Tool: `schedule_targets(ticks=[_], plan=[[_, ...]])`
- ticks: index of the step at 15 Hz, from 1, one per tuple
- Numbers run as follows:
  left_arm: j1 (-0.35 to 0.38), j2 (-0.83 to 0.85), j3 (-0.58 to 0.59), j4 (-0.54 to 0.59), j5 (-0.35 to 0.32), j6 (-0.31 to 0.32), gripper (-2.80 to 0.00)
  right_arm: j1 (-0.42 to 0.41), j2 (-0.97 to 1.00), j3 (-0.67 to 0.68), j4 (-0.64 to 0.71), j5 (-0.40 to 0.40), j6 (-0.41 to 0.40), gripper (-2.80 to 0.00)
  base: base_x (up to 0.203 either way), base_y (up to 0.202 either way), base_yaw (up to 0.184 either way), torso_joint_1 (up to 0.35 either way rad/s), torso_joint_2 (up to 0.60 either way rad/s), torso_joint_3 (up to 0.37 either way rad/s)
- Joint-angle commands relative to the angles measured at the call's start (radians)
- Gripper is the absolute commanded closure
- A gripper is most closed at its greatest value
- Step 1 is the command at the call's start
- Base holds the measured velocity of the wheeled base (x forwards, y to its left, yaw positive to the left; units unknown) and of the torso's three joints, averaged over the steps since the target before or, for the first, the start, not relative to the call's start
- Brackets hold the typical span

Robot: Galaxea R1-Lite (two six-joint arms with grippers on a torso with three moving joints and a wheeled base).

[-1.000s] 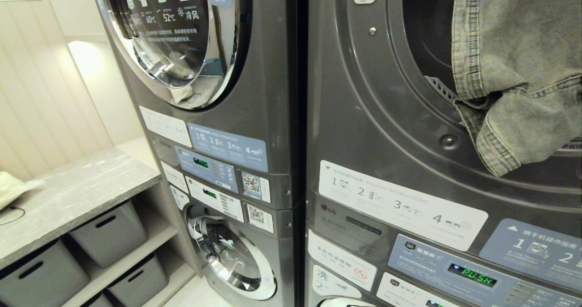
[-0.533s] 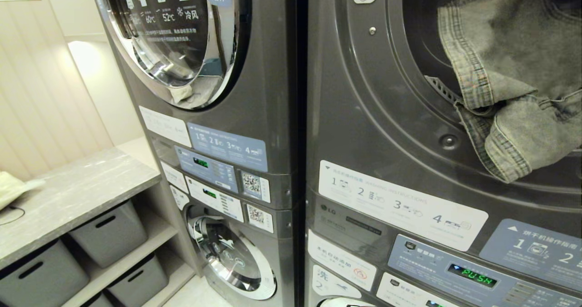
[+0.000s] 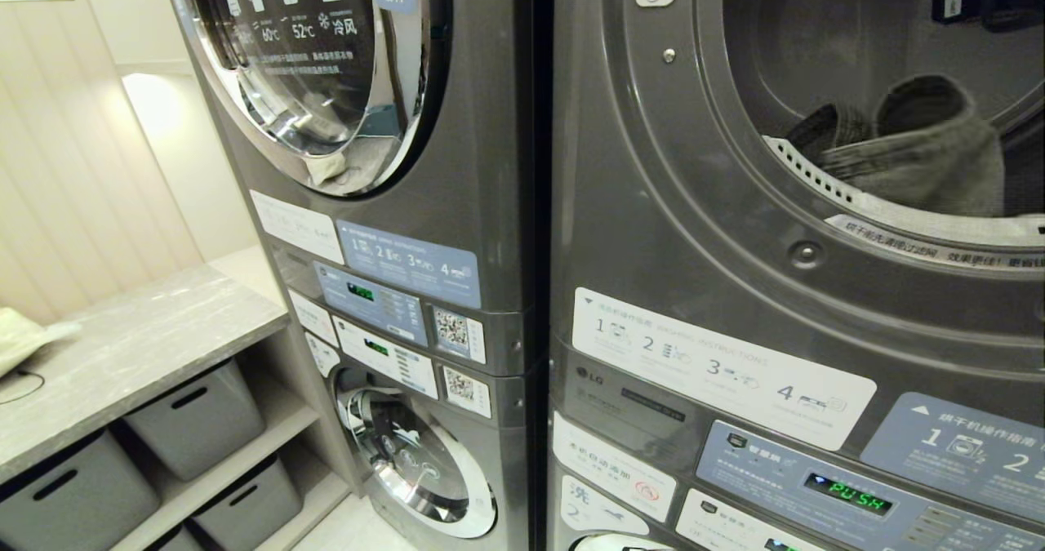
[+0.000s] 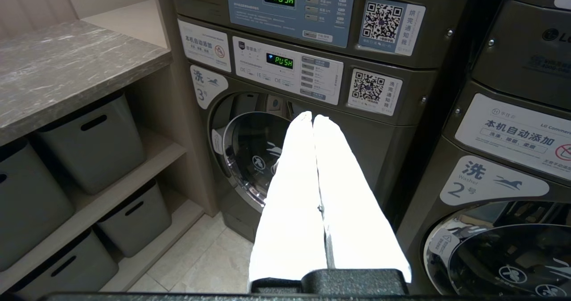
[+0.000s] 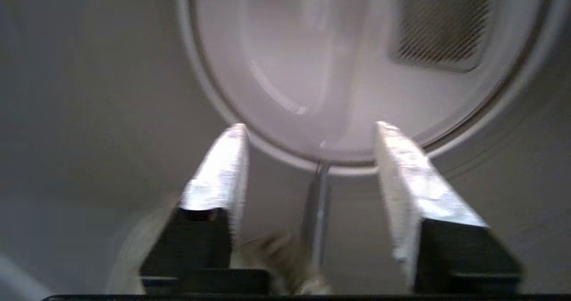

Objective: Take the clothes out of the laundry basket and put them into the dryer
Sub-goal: Put the clothes in the dryer

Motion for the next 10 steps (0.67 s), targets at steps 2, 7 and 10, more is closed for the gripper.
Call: schedule_targets(ticks=[2,7,10], plan=[[0.0,0.0,0.002,0.0,0.001,0.0,0.0,0.001,-0.039,0.001,0.018,0.003,0.019,-2.8,0.0,0.0,0.0,0.0,0.0,0.0],[0.0,0.0,0.001,0.0,0.001,0.0,0.0,0.009,-0.194,0.131,0.152,0.018,0.061,-2.8,0.0,0.0,0.0,0.0,0.0,0.0],[0.0,0.0,0.0,0.0,0.0,0.0,0.0,0.044,-0.344,0.239,0.329,0.178,0.113,-2.8,0.0,0.0,0.0,0.0,0.0,0.0]])
